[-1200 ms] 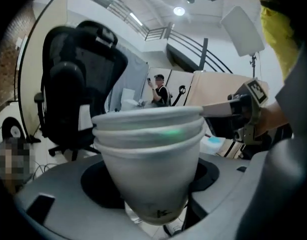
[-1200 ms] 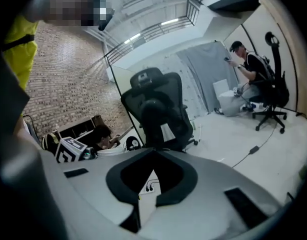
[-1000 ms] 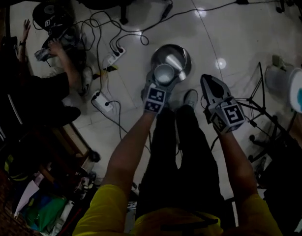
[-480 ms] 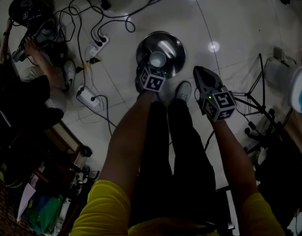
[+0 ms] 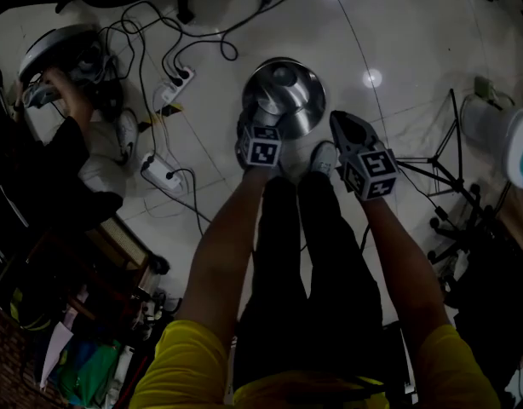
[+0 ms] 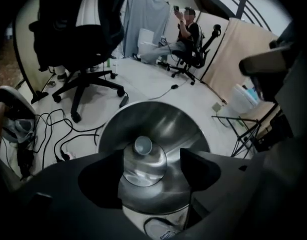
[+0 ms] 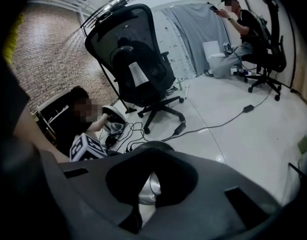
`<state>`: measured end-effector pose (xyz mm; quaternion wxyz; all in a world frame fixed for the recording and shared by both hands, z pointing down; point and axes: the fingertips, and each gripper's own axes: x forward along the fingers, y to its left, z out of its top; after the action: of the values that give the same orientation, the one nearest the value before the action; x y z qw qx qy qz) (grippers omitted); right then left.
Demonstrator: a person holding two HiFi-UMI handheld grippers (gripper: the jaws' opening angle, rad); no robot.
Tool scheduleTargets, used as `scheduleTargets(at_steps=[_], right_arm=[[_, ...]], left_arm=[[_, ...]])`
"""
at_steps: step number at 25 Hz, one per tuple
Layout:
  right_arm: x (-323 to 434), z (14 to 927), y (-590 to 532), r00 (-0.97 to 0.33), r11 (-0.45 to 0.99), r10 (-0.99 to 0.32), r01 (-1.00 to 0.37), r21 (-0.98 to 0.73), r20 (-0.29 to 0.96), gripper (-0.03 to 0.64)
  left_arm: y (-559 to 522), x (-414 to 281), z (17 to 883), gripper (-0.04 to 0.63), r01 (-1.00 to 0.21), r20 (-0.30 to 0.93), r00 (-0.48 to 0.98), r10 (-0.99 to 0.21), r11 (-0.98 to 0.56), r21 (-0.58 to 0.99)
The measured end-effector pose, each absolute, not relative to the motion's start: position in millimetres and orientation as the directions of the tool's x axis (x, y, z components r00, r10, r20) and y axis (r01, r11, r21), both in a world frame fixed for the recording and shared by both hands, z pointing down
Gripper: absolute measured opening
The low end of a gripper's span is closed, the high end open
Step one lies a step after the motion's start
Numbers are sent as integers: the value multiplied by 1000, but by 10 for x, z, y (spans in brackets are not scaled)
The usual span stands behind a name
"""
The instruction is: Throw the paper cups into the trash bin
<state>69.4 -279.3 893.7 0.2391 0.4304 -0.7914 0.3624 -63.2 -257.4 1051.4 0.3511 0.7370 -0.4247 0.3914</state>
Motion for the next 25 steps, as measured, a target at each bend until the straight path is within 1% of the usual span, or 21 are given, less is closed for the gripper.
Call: scheduleTargets(at_steps=[3,4,7,9,11,13,16,25], right_arm=[[677,8849,-2840,-506,352,-524,-861,-367,685,6],[660,8800,-2850,-506,350,-532,-862,-367,679,6],[614,8564,-2881,-503,355,-569,-864,-357,651,6],[581,8352,-2876,-500,356,-593,-866,-352,631,6],[533,8115,-2878,-501,359,-617,-865,-349,607,5],[485,7922,-2866,-501,360,-635,-865,-349,588,5],[422,7804,-2804,-503,355,-641,-864,-357,580,5],[399,7750,-2829,-495,353,-645,-868,-348,581,3]], left_arm=[[-2645,-732,9887,331,-913,796,373,-477,-340,224],[-2650,-784,9627,295,-914,763,382,-521,-333,230],[-2637,-974,8813,243,-921,653,388,-650,-302,246],[-2598,-1113,8270,221,-926,590,377,-714,-271,264],[-2553,-1246,7813,133,-932,541,355,-762,-245,266],[-2490,-1343,7519,2,-937,509,339,-791,-236,257],[-2383,-1404,7397,0,-939,508,339,-792,-249,238],[-2374,-1370,7515,2,-938,526,343,-778,-261,227]])
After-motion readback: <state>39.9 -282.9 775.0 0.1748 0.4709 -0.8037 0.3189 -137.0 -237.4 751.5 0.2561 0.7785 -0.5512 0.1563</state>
